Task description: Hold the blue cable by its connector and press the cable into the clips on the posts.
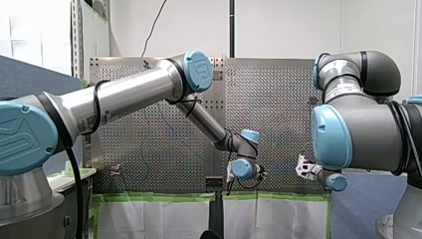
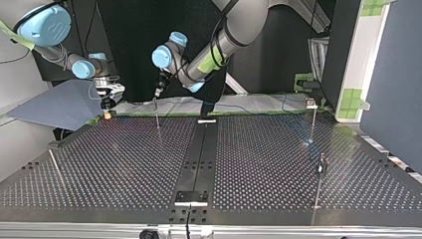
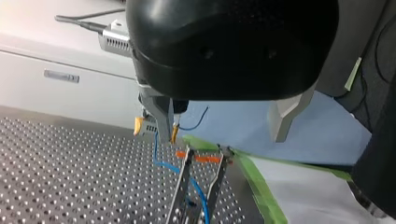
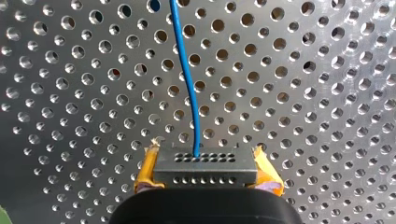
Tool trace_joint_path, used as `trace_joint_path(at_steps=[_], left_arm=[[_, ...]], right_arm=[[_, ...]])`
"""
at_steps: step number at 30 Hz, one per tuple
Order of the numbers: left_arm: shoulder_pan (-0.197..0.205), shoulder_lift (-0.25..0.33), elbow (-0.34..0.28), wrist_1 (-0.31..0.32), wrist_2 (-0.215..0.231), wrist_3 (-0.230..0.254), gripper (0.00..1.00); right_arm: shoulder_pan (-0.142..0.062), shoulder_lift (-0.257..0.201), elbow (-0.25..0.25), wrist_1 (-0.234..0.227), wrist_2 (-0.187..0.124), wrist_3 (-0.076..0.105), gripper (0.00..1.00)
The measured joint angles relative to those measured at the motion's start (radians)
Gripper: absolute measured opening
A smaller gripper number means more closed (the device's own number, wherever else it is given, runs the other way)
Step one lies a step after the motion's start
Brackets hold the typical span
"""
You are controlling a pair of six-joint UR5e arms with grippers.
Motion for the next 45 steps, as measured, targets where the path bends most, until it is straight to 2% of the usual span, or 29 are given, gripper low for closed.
trace_joint_path(at_steps=[6, 14, 21, 35, 40, 45], left_arm=[[-0.001, 0.000, 0.000, -0.014, -0.013, -0.005, 1.00], [-0.011, 0.016, -0.012, -0.018, -0.009, -0.007, 1.00], [-0.014, 0.072, -0.067, 0.033, -0.011, -0.037, 1.00], [0.001, 0.191, -0.187, 0.146, -0.031, -0.057, 1.00], [0.013, 0.237, -0.233, 0.135, -0.064, -0.092, 1.00], [0.024, 0.280, -0.276, 0.097, -0.106, -0.094, 1.00]], right_arm=[[0.000, 0.000, 0.000, 0.000, 0.000, 0.001, 0.00], [0.000, 0.000, 0.000, 0.002, 0.000, 0.000, 0.00], [0.002, 0.000, -0.001, 0.001, 0.000, 0.000, 0.00], [0.005, 0.000, -0.001, 0.000, 0.000, 0.001, 0.00], [0.005, 0.000, -0.001, 0.001, 0.000, 0.001, 0.00], [0.005, 0.000, -0.001, 0.001, 0.000, 0.000, 0.00]])
